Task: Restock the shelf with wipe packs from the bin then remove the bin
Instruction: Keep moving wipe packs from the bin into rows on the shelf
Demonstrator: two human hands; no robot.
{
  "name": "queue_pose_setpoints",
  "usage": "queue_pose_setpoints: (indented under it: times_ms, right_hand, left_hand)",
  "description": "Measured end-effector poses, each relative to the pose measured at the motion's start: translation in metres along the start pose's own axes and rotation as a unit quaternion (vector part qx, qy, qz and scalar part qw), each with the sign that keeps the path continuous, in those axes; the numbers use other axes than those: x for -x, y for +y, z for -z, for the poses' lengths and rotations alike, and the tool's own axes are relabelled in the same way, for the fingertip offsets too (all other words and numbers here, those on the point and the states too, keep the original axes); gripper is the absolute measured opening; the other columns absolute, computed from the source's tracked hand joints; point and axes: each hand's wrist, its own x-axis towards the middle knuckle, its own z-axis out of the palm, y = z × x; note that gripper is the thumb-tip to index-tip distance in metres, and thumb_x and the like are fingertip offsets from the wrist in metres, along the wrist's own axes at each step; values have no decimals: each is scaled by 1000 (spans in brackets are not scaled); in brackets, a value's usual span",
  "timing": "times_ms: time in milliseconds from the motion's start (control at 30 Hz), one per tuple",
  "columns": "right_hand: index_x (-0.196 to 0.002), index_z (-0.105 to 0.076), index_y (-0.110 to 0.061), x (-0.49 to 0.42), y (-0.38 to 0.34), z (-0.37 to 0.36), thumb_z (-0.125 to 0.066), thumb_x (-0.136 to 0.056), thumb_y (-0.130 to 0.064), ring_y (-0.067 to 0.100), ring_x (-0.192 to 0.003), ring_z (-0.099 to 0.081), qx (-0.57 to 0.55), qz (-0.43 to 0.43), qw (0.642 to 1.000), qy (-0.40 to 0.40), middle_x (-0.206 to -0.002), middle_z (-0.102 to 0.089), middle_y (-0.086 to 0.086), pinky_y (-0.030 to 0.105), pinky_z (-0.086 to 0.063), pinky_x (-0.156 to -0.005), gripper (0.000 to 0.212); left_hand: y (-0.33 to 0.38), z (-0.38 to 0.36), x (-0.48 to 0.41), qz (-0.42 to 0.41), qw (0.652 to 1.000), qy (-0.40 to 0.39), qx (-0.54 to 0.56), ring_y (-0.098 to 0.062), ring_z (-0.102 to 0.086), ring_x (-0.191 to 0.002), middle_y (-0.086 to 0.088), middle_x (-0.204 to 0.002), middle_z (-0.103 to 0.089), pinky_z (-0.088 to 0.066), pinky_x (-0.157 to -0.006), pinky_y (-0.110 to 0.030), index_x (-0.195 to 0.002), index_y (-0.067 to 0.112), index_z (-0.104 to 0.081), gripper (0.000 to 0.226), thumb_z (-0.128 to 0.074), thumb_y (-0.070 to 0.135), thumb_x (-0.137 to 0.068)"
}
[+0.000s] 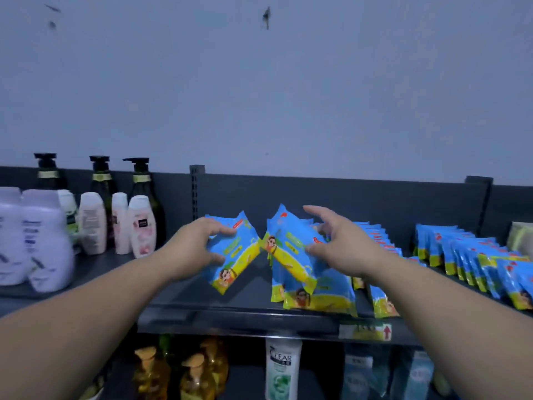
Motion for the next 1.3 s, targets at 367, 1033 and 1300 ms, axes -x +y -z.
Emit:
queue_pose_setpoints:
  times_ms: [367,1033,1300]
  right_hand:
    - [-143,-39,-26,-82,-9,-44,-66,-86,-9,24,-85,-65,-9,40,993,-113,-101,-60,-7,42,-57,-73,65]
    - [-148,-29,-35,-161,-30,-138,-78,-79,-18,16,-133,-42,242,-6,929,-281,-150,-38,-6,26,-35,-107,87]
    - [-142,-43,-31,-175,-22,-149,-79,-77,-18,16,-122,-53,237,-51,933,-266,-137,-53,-10,31,-41,-105,76]
  left_hand:
    - [-57,-3,-24,77,992,-100,26,4,-57,-96,17,-104,-61,-41,-68,1,-104,25,-63,39,-73,-4,-79]
    - [-149,-17,-112,51,939,-221,260,-21,-57,-84,0,-108,-68,-43,-82,-33,-115,25,-55,39,-50,-5,-91]
    - [-157,-30,-135,193,920,-172,295,-11,-60,-89,5,-98,-65,-50,-85,-31,-112,21,-60,31,-45,44,-98]
